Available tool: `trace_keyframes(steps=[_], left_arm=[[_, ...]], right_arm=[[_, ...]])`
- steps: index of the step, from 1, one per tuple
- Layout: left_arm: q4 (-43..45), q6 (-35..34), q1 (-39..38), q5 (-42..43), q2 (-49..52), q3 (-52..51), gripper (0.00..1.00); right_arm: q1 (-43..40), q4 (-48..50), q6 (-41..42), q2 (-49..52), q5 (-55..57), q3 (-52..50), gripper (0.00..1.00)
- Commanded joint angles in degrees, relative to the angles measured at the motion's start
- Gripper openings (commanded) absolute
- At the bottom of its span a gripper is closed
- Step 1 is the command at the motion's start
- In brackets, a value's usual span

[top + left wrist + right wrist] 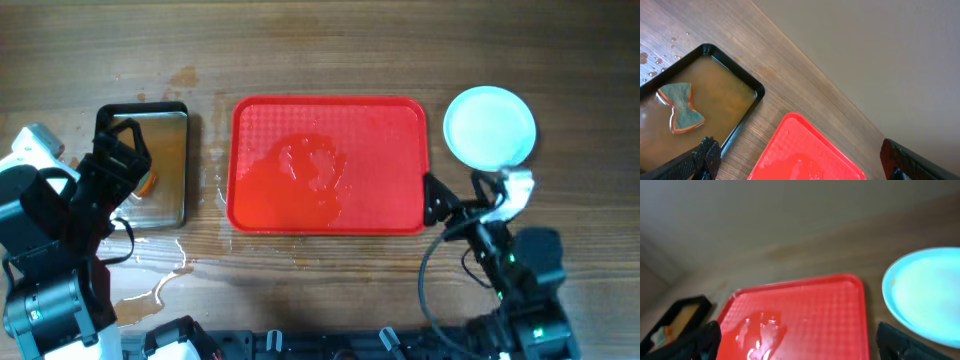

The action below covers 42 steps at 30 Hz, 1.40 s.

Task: Clean dirty plates on tray and stack at the side

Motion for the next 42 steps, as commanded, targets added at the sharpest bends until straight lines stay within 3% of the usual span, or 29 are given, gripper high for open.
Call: trace_keyframes(steps=[1, 6, 10, 15, 19, 42], left_arm=[[0.2, 0.3, -0.2, 0.7, 0.0, -0.1, 1.0], [0.2, 0.3, -0.2, 0.7, 0.0, -0.1, 1.0], [0.2, 0.3, -0.2, 0.7, 0.0, -0.1, 1.0], [0.2, 0.3, -0.2, 0.7, 0.0, -0.1, 1.0], [0.2, 0.3, -0.2, 0.7, 0.0, -0.1, 1.0], [0.2, 0.3, -0.2, 0.7, 0.0, -0.1, 1.0]], right_arm=[[-6.3, 4.3, 0.0, -11.2, -8.0, -8.3, 1.0], [-12.3, 10.6, 0.0, -19.7, -10.3, -15.3, 1.0], [-14.4, 13.7, -0.3, -20.5, -6.8, -17.8, 1.0], [-14.4, 10.6, -18.6, -20.5, -4.8, -17.8, 1.0], [-14.4, 10.6, -25.9, -20.5, -4.1, -17.8, 1.0], [-14.4, 10.6, -25.7, -20.4, -4.1, -17.8, 1.0]])
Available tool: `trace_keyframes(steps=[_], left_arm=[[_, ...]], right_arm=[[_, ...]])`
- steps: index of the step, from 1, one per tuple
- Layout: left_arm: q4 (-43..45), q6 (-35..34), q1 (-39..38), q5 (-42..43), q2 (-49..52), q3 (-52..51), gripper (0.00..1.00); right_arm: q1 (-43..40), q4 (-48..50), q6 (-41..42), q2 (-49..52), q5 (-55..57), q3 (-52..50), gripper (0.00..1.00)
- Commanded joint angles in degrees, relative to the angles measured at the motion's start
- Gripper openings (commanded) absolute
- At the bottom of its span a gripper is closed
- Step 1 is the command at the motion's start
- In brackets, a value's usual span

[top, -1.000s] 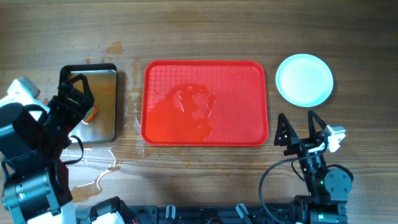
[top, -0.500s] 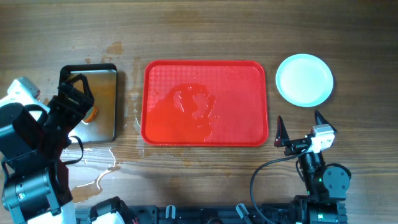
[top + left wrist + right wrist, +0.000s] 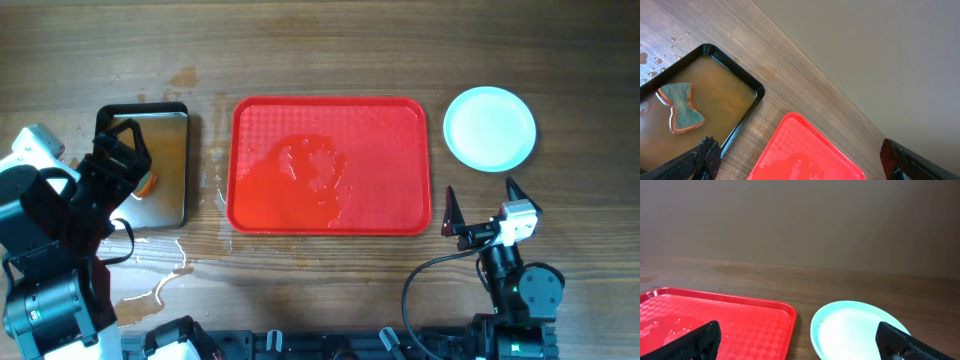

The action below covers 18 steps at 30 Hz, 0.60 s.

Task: Clean dirty plates on tray and stack at the side

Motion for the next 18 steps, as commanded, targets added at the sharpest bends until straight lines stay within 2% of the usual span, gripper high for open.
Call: trace_keyframes(steps=[1, 6, 8, 11, 16, 18], left_arm=[[-0.4, 0.3, -0.2, 0.7, 0.0, -0.1, 1.0], [-7.2, 0.2, -3.7, 0.9, 0.2, -3.0, 1.0], [-5.8, 0.5, -7.5, 0.2, -0.8, -7.8, 1.0], [13.2, 3.5, -13.6, -0.2, -7.4, -27.2, 1.0], [46.1, 3.4, -14.9, 3.8, -16.9, -52.0, 1.0], [55.0, 3.3, -14.9, 3.7, -20.6, -58.7, 1.0]], right_arm=[[-0.3, 0.1, -1.1, -0.8, 0.9, -0.2, 1.0], [-0.3, 0.1, -1.1, -0.8, 0.9, -0.2, 1.0], [-0.3, 0.1, -1.1, -0.8, 0.9, -0.2, 1.0], [-0.3, 0.2, -1.2, -0.8, 0.9, -0.2, 1.0], [-0.3, 0.1, -1.1, -0.8, 0.9, -0.2, 1.0], [-0.3, 0.1, -1.1, -0.8, 0.9, -0.2, 1.0]])
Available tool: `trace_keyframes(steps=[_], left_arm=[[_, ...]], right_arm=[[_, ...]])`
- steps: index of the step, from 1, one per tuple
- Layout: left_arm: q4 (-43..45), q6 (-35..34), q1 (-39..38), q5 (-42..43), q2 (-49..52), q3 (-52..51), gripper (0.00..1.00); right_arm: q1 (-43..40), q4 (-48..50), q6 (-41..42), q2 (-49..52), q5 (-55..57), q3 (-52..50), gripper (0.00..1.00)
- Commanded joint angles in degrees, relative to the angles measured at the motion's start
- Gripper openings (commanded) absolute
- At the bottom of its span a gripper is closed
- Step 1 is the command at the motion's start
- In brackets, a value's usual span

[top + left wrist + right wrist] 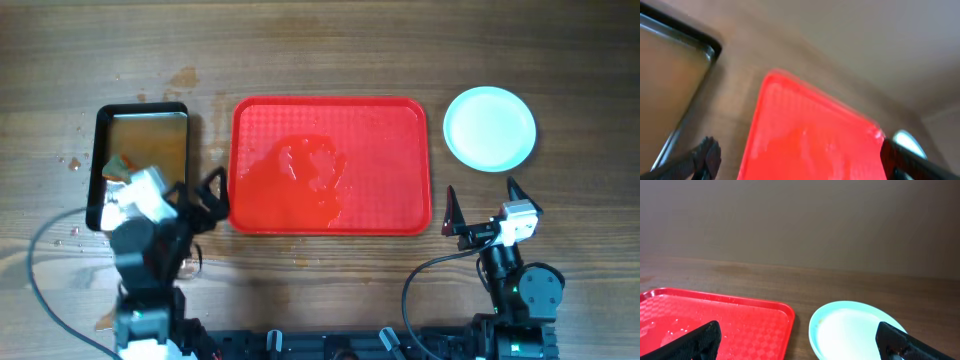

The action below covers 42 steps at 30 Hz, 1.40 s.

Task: Clean dirty plates on tray and stack at the side

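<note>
The red tray (330,165) lies mid-table, wet and with no plate on it; the left wrist view shows the tray (810,135) blurred. One pale blue plate (490,128) sits on the table to the tray's right, and the right wrist view shows this plate (860,330) with a small speck near its rim. My left gripper (205,195) is open and empty at the tray's front-left corner. My right gripper (480,205) is open and empty, in front of the plate and apart from it.
A black pan (140,125) of brown water stands left of the tray. A sponge (122,168) lies in it, partly hidden by my left arm. Water is spilled on the wood (150,290) in front of the pan. Wet patches lie along the tray's left edge.
My left arm has moved from the table's left edge, beside the pan, to the front between pan and tray. Its camera now faces along the tray, blurred. The right arm is unchanged.
At first my right gripper was open close to the tray's front-right corner, below the plate, and my left arm stood by the pan. Then the right gripper was further back towards the table's front. The left arm has now shifted towards the tray.
</note>
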Motion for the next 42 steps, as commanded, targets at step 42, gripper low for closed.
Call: trace_keyframes(steps=[42], left_arm=[[-5.6, 27.6, -4.4, -10.4, -31.7, -11.6, 1.0]], right_arm=[[-0.3, 0.2, -0.9, -0.6, 0.5, -0.1, 1.0]])
